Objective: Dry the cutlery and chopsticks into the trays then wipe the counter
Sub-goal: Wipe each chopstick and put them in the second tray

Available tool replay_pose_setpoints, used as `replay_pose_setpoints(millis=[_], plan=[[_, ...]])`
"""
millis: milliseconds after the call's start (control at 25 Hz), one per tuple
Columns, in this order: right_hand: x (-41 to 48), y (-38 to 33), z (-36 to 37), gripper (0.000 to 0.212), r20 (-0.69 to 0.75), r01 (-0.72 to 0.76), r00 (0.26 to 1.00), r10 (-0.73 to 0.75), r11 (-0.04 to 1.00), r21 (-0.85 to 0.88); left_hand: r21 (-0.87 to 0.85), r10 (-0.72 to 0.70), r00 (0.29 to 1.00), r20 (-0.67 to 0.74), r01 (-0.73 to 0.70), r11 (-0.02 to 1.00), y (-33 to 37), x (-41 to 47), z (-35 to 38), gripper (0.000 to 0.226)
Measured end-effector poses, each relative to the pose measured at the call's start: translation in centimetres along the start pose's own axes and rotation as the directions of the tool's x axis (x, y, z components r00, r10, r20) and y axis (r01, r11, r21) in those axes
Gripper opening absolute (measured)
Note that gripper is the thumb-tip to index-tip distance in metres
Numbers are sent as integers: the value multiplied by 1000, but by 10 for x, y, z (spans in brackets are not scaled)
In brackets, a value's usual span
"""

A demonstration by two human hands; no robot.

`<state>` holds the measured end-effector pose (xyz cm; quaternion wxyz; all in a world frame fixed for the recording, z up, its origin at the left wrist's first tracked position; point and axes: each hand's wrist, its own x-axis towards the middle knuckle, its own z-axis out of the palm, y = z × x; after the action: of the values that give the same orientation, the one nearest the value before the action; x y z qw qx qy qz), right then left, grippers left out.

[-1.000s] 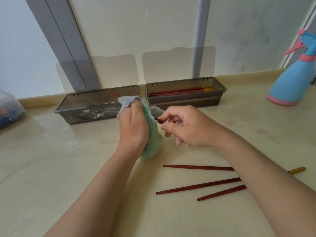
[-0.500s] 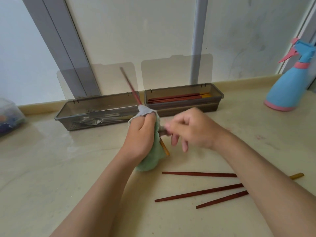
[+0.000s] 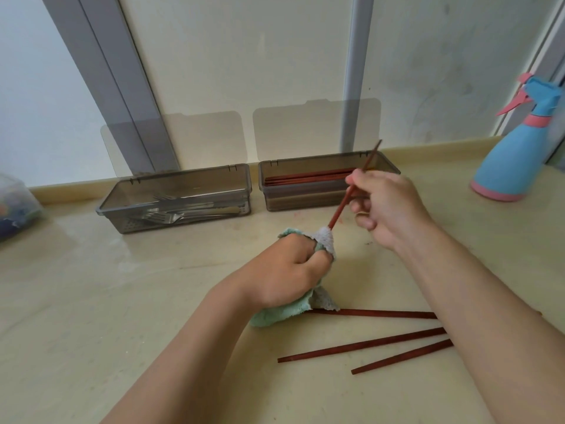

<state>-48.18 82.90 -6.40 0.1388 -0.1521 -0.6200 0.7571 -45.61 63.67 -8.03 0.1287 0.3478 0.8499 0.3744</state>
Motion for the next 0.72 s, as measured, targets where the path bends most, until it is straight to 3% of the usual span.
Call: replay_pose_setpoints(millis=[160, 240, 280, 320, 360, 440, 480, 560, 640, 720], plan=[[9, -20, -11, 14, -204, 198, 967, -153, 955, 220, 79, 35, 991, -128, -25, 997, -11, 0, -3, 50], [13, -21, -11, 13, -225, 380, 910, -348, 917, 122, 127, 40, 980, -195, -15, 992, -17, 1, -5, 46], [16, -17, -11, 13, -196, 483, 856, -479, 875, -31, 138, 39, 978, -205, -10, 990, -18, 1, -5, 46], [19, -12, -12, 15, -119, 570, 786, -607, 786, -240, 143, 35, 978, -204, -6, 990, -19, 2, -4, 47], [23, -6, -13, 18, 11, 627, 715, -699, 634, -454, 145, 28, 980, -199, 1, 989, -19, 2, -4, 47], [31, 3, -14, 24, 276, 632, 643, -714, 292, -718, 142, 13, 982, -188, 15, 990, -21, 1, -3, 47], [36, 7, -13, 26, 334, 600, 649, -683, 192, -776, 139, 8, 983, -185, 18, 990, -23, 1, -3, 47], [42, 11, -7, 26, 367, 537, 675, -640, 86, -839, 134, 5, 983, -182, 19, 991, -24, 1, -3, 45], [44, 12, 2, 22, 328, 467, 727, -603, 84, -880, 138, 3, 983, -183, 22, 990, -24, 2, -4, 45], [43, 11, 10, 19, 251, 397, 790, -559, 156, -904, 140, 4, 984, -177, 21, 990, -24, 3, -5, 45]])
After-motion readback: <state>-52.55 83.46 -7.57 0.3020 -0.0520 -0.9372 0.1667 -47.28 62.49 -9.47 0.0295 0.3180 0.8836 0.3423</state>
